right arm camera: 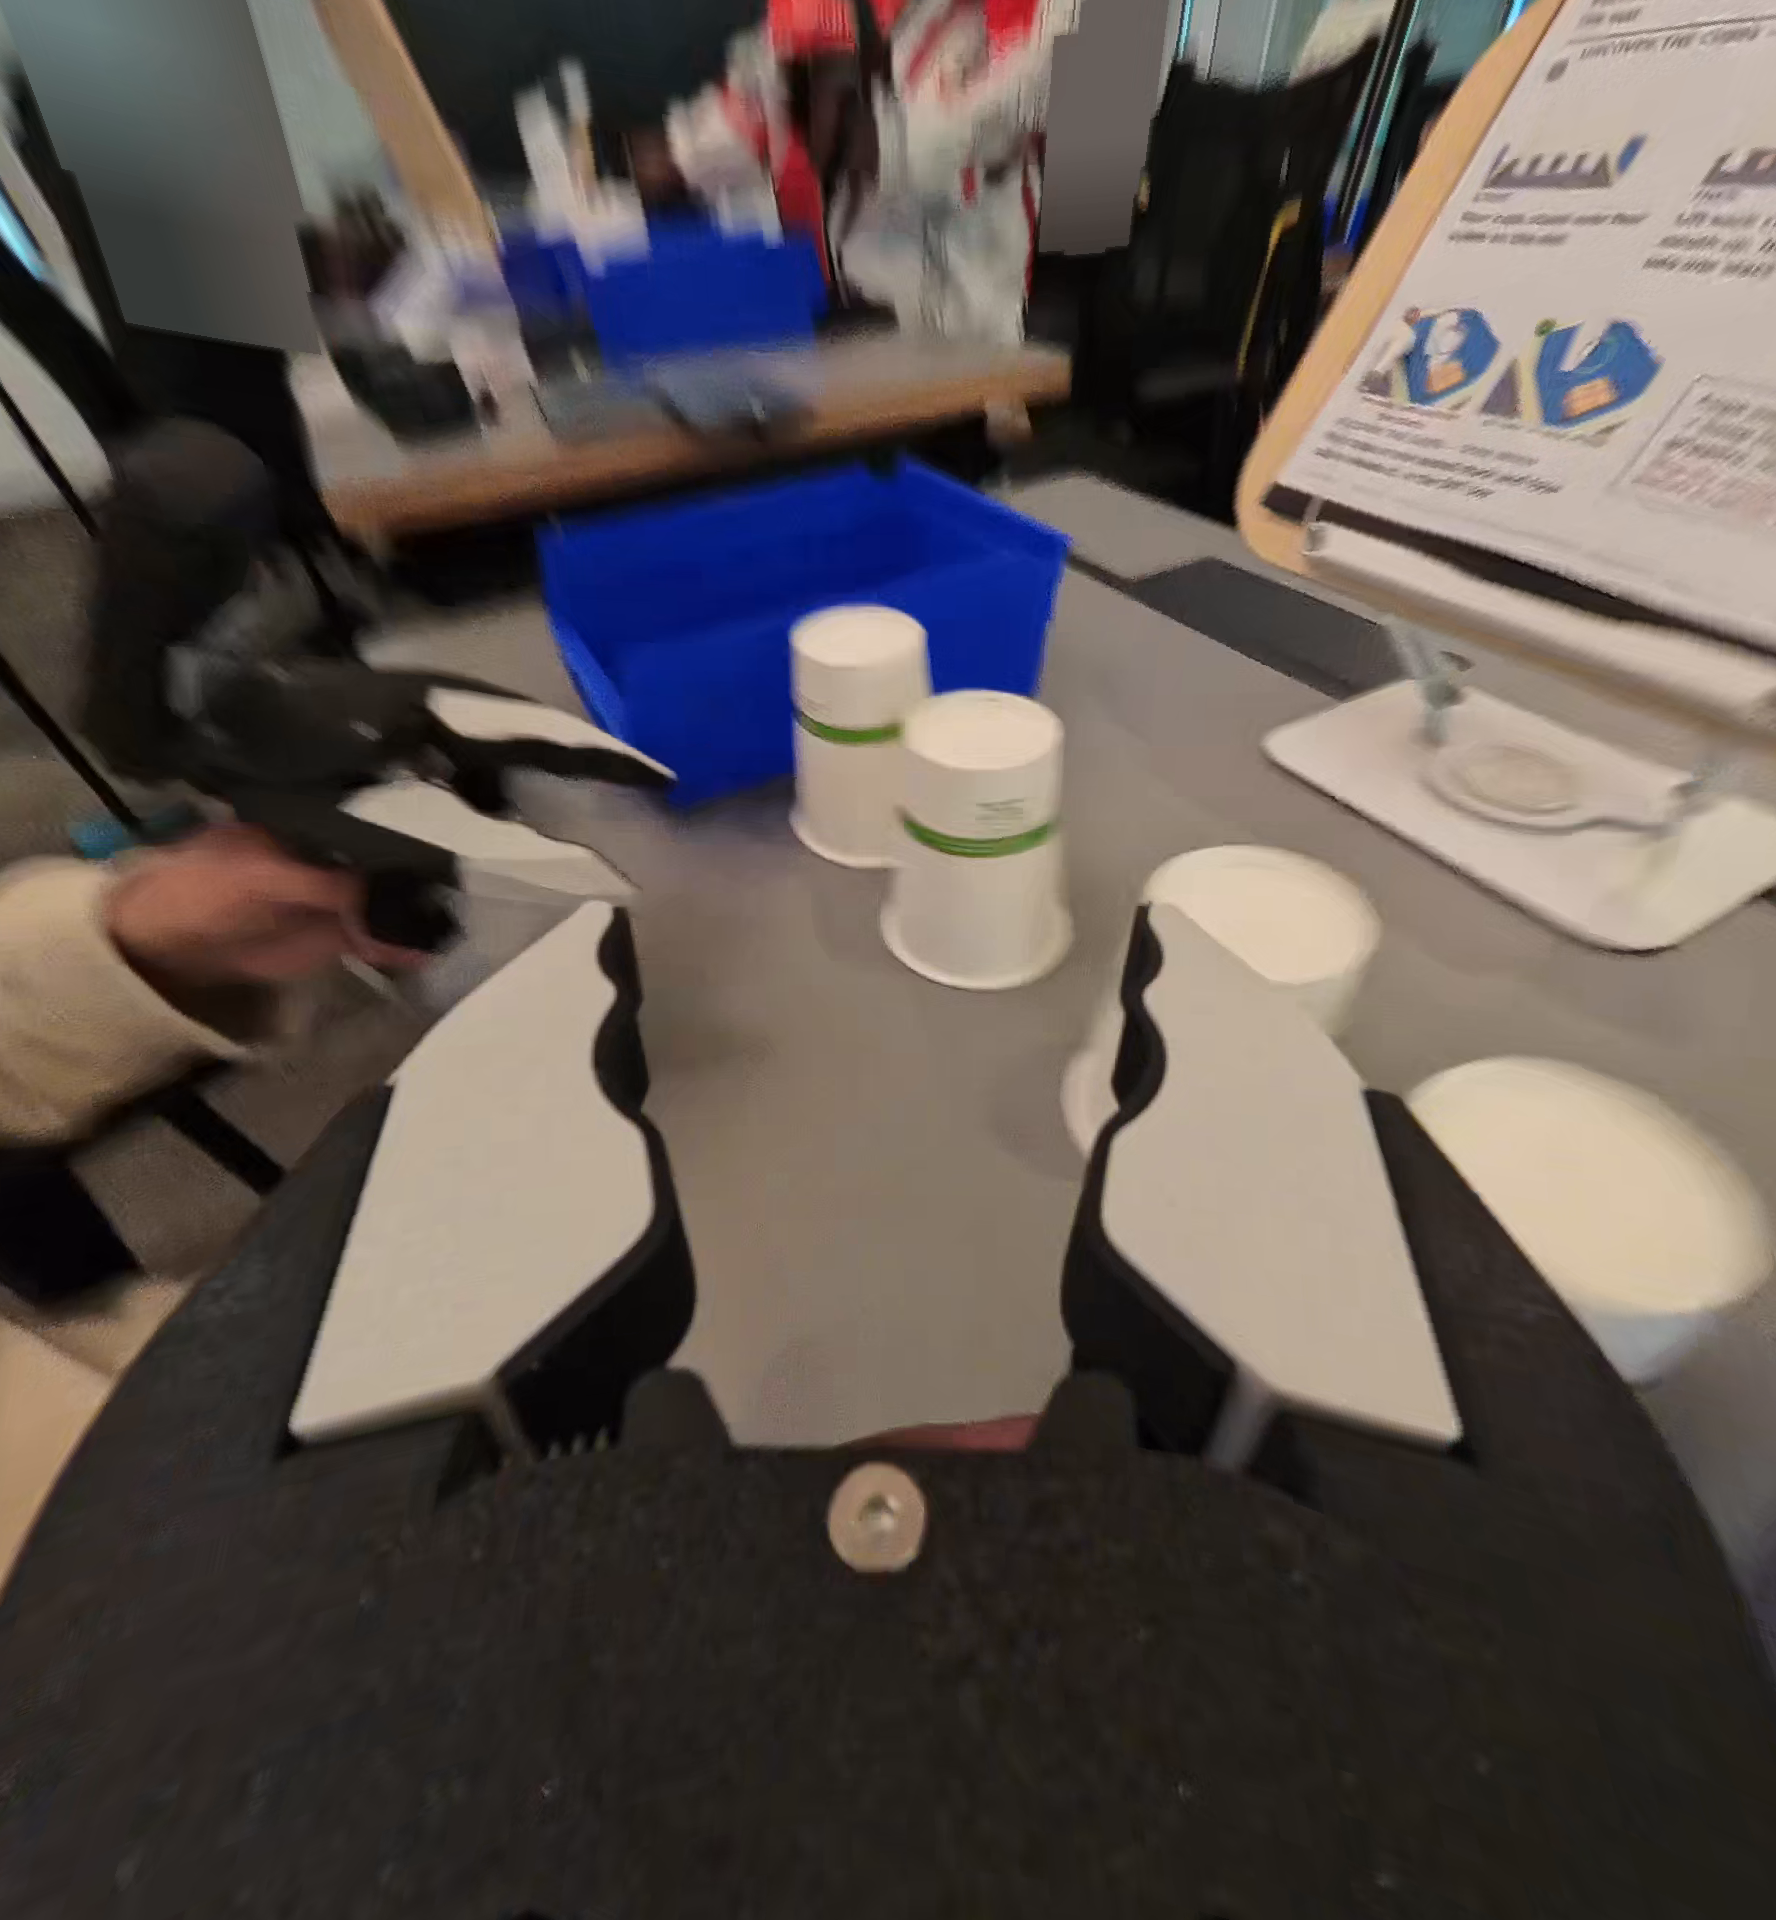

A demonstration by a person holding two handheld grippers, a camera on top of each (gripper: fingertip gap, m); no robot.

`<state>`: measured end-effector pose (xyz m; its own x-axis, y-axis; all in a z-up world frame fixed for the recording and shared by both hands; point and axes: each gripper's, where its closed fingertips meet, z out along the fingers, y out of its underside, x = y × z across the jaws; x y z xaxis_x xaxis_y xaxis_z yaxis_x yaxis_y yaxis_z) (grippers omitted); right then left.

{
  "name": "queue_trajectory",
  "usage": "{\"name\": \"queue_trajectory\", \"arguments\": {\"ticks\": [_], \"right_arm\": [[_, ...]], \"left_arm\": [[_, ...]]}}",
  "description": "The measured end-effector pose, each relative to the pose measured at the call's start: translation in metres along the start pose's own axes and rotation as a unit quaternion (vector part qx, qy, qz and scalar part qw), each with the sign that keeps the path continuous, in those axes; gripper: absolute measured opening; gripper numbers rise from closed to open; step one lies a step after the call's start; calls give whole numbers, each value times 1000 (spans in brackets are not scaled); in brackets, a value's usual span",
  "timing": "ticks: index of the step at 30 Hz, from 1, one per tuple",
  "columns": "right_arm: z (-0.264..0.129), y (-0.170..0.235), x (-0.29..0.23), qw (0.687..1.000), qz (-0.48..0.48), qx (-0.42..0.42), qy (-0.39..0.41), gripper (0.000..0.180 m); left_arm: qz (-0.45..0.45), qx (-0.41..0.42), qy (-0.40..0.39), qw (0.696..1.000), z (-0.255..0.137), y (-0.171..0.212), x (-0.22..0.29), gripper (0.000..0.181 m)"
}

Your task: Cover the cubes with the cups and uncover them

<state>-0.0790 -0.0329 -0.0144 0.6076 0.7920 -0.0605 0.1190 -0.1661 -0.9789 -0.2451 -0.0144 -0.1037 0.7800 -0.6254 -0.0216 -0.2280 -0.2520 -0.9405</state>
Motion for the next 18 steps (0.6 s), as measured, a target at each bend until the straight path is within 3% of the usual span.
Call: {"name": "queue_trajectory", "arguments": {"ticks": [1, 4, 10, 18], "right_arm": [[1, 14, -12, 999, 34, 30, 4, 89], [3, 58, -25, 993, 71, 55, 77, 90], [-15, 86, -23, 980, 14, 52, 194, 84], [-22, 94, -9, 977, 43, 45, 202, 82]], "left_arm": [[-5, 9, -5, 1000, -1, -2, -1, 67], [-26, 31, -33, 999, -6, -3, -7, 67], [-9, 37, -79, 996, -11, 11, -8, 63], [-10, 57, -106, 993, -13, 13, -12, 63]]}}
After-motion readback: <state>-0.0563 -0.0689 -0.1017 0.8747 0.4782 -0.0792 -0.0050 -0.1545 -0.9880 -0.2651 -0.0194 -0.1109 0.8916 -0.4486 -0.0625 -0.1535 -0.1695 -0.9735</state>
